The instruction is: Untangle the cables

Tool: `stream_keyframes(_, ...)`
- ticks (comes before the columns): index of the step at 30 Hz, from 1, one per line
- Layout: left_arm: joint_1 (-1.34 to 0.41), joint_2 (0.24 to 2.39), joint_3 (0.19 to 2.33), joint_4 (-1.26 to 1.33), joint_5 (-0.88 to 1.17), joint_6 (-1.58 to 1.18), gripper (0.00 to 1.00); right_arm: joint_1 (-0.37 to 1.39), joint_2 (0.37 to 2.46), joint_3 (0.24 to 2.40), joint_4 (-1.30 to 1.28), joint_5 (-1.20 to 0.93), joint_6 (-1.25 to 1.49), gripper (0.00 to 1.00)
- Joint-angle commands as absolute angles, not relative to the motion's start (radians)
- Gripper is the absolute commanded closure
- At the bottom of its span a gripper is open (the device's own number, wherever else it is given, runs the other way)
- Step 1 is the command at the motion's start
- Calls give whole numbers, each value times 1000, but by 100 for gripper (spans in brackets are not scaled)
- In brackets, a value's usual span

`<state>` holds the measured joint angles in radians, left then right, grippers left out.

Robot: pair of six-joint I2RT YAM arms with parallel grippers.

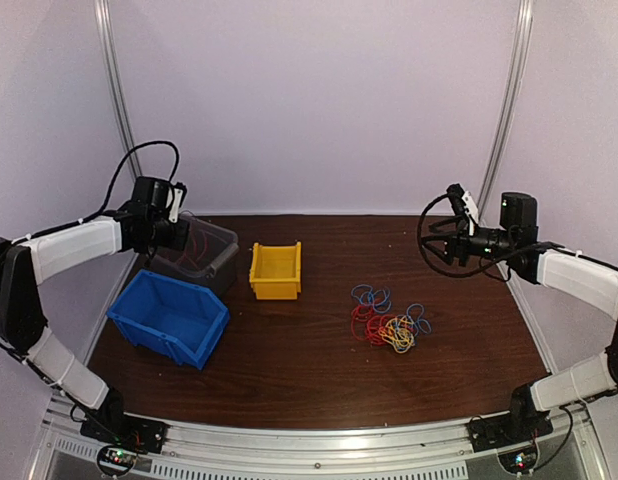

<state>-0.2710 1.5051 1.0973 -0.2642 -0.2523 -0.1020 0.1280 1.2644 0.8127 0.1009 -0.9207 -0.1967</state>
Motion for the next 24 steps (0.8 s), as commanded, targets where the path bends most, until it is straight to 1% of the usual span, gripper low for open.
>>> stream_keyframes(1,-245,1638,1235,-330,-239,-108,100,122,1268,810,110,-941,-199,39)
stream_keyframes(3,-235,1702,1276,-373,-242,-129,100,121,1262,810,108,-939,-198,39)
stream_keyframes(5,-230,1728,1293,-394,-218,-161,85,121,1251,809,107,-936,-198,39)
stream_keyframes(7,-230,1711,1290,-383,-185,-179,71,117,1241,808,109,-934,-196,39)
stream_keyframes(10,-230,1660,1307,-381,-168,-197,62,111,1236,807,112,-931,-196,39)
stream_keyframes(13,-230,1600,1337,-393,-144,-197,44,107,1247,807,112,-932,-196,39)
stream_keyframes(14,-230,1577,1351,-398,-125,-197,41,107,1253,808,111,-934,-197,39)
stream_keyframes(17,-261,1482,1341,-357,-27,-197,40,107,1263,819,87,-921,-220,39)
stream_keyframes(19,-330,1411,1322,-307,-4,-190,40,107,1266,863,5,-894,-290,41)
stream_keyframes(21,-406,1344,1289,-243,0,-186,39,107,1272,939,-126,-872,-379,45)
stream_keyframes(24,-520,1243,1186,-99,75,-226,40,119,1291,1070,-388,-844,-533,51)
